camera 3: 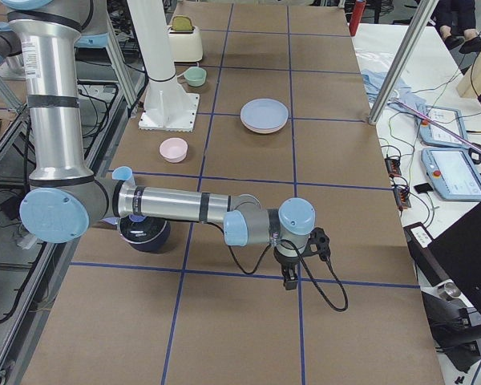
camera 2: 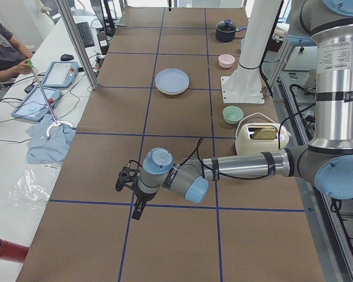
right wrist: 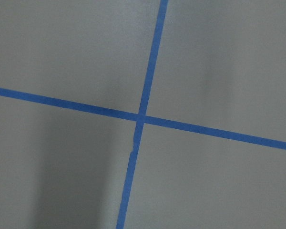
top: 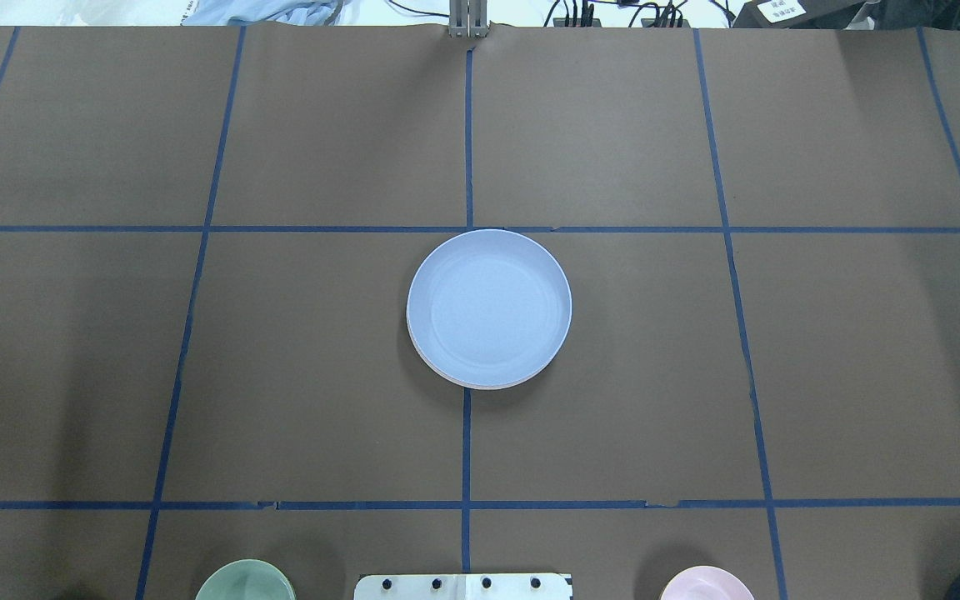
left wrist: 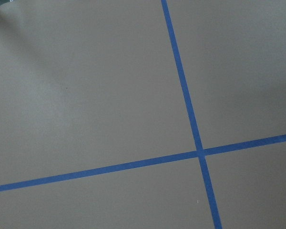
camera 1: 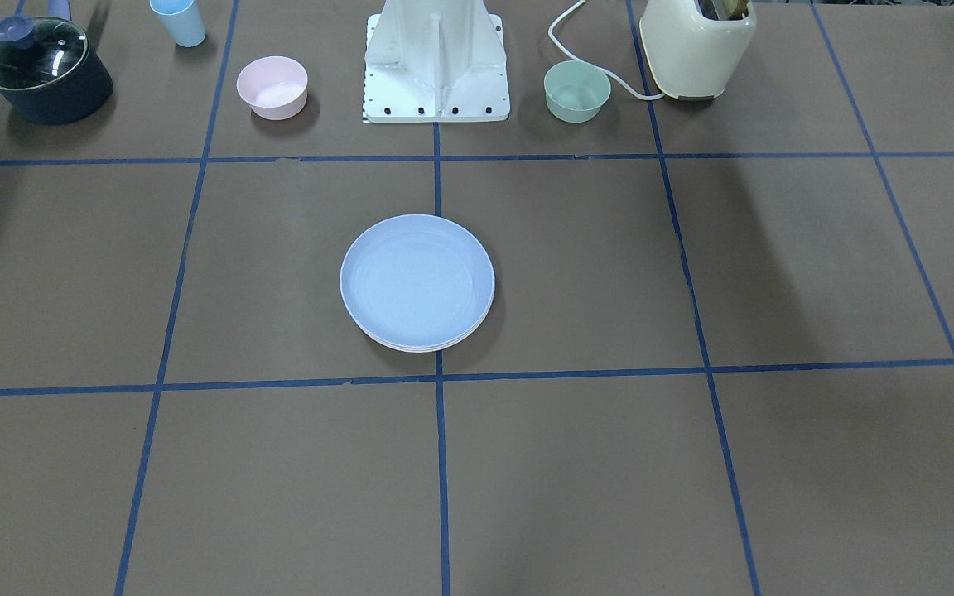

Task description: Stack three plates with pink and blue

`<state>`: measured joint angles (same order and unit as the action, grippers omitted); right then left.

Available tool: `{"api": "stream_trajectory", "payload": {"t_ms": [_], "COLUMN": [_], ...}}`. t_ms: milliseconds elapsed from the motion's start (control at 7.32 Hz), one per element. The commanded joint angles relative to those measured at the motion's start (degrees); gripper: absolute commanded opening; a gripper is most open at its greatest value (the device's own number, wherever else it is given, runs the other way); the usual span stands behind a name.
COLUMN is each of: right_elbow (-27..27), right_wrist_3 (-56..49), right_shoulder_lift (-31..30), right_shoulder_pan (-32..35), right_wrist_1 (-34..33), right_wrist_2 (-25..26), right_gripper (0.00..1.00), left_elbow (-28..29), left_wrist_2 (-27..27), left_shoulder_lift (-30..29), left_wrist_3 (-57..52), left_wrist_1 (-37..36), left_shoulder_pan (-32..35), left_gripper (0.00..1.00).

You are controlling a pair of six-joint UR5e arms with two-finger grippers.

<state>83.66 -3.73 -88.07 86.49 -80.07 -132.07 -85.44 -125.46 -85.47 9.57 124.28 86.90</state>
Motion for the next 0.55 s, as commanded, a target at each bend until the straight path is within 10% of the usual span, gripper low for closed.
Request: {"api": "stream_trajectory", "payload": {"t_ms": [0, 410], "right_elbow": [-0.08, -0.25], "right_wrist_3": [0.12, 0.13], "right_shoulder_lift": [-0.69, -0.87], "right_shoulder_pan": [0.17, 0.17], "right_wrist_1": [0.00, 0.00], "right_wrist_2": [0.06, 0.06], "right_gripper": [1.00, 1.00], "left_elbow": [0.45, -9.97], "left_wrist_2": [-0.14, -2.32], "left_shoulder_lift": [-0.49, 0.21], "left_wrist_3": [0.19, -6.19], "left_wrist_1": [-3.23, -25.07], "left_shoulder_pan": [-0.15, -0.32], "left_gripper": [1.00, 1.00]}}
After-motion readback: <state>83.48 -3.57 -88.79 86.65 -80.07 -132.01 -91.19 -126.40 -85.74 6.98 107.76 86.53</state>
